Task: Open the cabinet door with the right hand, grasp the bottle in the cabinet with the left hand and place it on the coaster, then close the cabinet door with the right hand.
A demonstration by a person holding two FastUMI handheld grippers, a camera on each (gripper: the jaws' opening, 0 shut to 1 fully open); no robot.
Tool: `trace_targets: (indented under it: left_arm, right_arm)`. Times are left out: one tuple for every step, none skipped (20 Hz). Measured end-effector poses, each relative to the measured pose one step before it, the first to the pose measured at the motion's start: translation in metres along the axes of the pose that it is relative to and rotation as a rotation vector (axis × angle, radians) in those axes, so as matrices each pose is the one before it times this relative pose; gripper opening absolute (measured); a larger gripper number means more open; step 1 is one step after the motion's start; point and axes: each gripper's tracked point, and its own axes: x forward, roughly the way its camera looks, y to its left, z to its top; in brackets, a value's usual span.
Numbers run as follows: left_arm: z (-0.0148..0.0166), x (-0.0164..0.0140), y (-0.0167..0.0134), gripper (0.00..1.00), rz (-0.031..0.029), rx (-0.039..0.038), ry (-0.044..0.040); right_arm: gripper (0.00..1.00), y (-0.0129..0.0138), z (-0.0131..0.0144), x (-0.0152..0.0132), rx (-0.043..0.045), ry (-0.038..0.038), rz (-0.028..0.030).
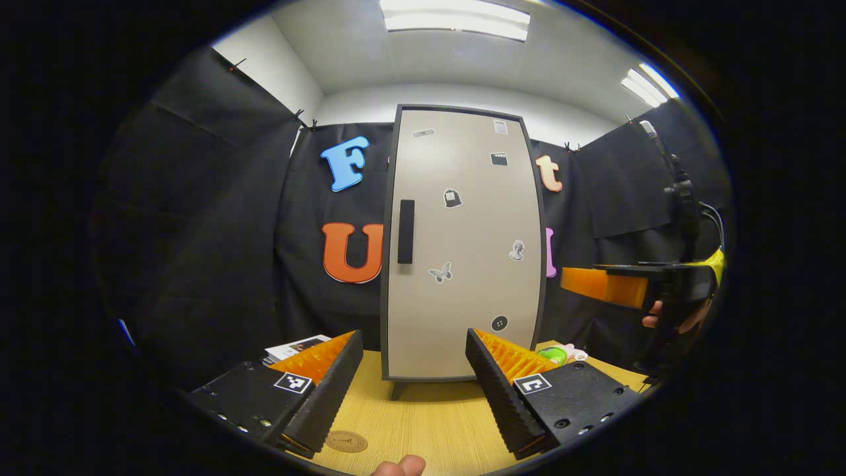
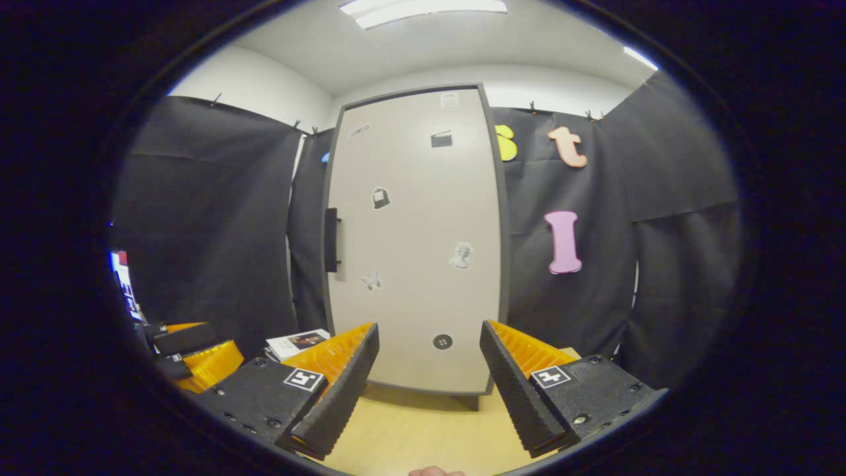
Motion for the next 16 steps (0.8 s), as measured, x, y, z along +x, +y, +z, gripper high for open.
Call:
trace_targets:
  left_arm:
    - [0.00004,-0.00335,0.00099,0.95,0.00221,-0.00207,0.00295]
    - [-0.00069,-0.00226,0.00105,0.95,0.00365,-0.00082,0.00238]
    - [-0.00014,-0.00319,0.00205,0.95,0.0033,-0.00051,0.00222]
    - [-0.00058,-0.00309,0.00099,0.95,0.00273,-0.00097,0.00056]
    - [0.00094,-0.00239,0.0019,0.95,0.00279,-0.00082,-0.00167]
    - [0.00035,-0.00219,0.00161,0.95,0.00416,0.00284,-0.00104]
    - [-0.0011,-0.00075,0.00391,0.95,0.0072,0.00486,-0.00134]
    - [-0.00076,-0.00168,0.00254,0.95,0.00587,0.00404,-0.00134]
    - [-0.00311,-0.00048,0.00192,0.95,0.00372,0.00138,0.00439]
    - [-0.00305,-0.00175,0.00127,0.95,-0.00017,0.00003,0.00733]
    - [-0.00254,-0.00075,0.0023,0.95,0.00284,0.00158,0.00615]
    - [-0.00111,-0.00089,0.00317,0.95,0.0062,0.00346,0.00388]
    - [-0.00051,-0.00049,0.00439,0.95,0.00729,0.00339,0.00309]
    - [-0.00098,0.00005,0.00371,0.95,0.00666,0.00167,0.00126]
    - [-0.00108,0.00052,0.00236,0.95,0.00653,-0.00032,0.00145]
    - [-0.00061,0.00034,0.00291,0.95,0.00542,-0.00079,0.00192]
  right_arm:
    - [0.99,0.00962,0.00896,0.0148,0.00027,-0.00531,0.02988]
    - [0.99,0.00674,0.00793,0.0167,-0.00245,-0.00455,0.01888]
    - [0.99,0.0086,0.00706,0.01717,0.00196,-0.00611,0.02043]
    - [0.94,0.00863,0.00678,0.01709,0.00854,-0.00197,0.01773]
    - [0.95,0.00776,0.00489,0.01844,0.00625,-0.00266,0.01835]
    - [0.99,0.00654,0.0041,0.01745,0.00013,0.00192,0.01201]
    - [0.94,0.00664,0.0028,0.01665,-0.00524,0.00194,0.00921]
    - [0.99,0.00632,0.00306,0.01654,-0.00472,0.0002,0.00766]
    - [0.95,0.00726,0.00101,0.01793,-0.00248,0.00556,0.00735]
    - [0.95,0.00773,-0.00018,0.01615,0.00162,0.01139,0.00898]
    - [0.95,0.01035,-0.00044,0.01538,0.0011,0.00819,0.01501]
    - [0.95,0.00875,-0.00059,0.01439,-0.00214,0.01036,0.01381]
    - [0.95,0.00603,-0.00175,0.01201,-0.00275,0.01485,0.00659]
    - [0.95,0.0051,-0.00141,0.0122,-0.00642,0.01379,0.0051]
    - [0.94,0.00438,-0.0022,0.01205,-0.01155,0.00985,0.00127]
    - [0.99,0.00152,-0.00257,0.01026,-0.01249,0.01251,-0.00896]
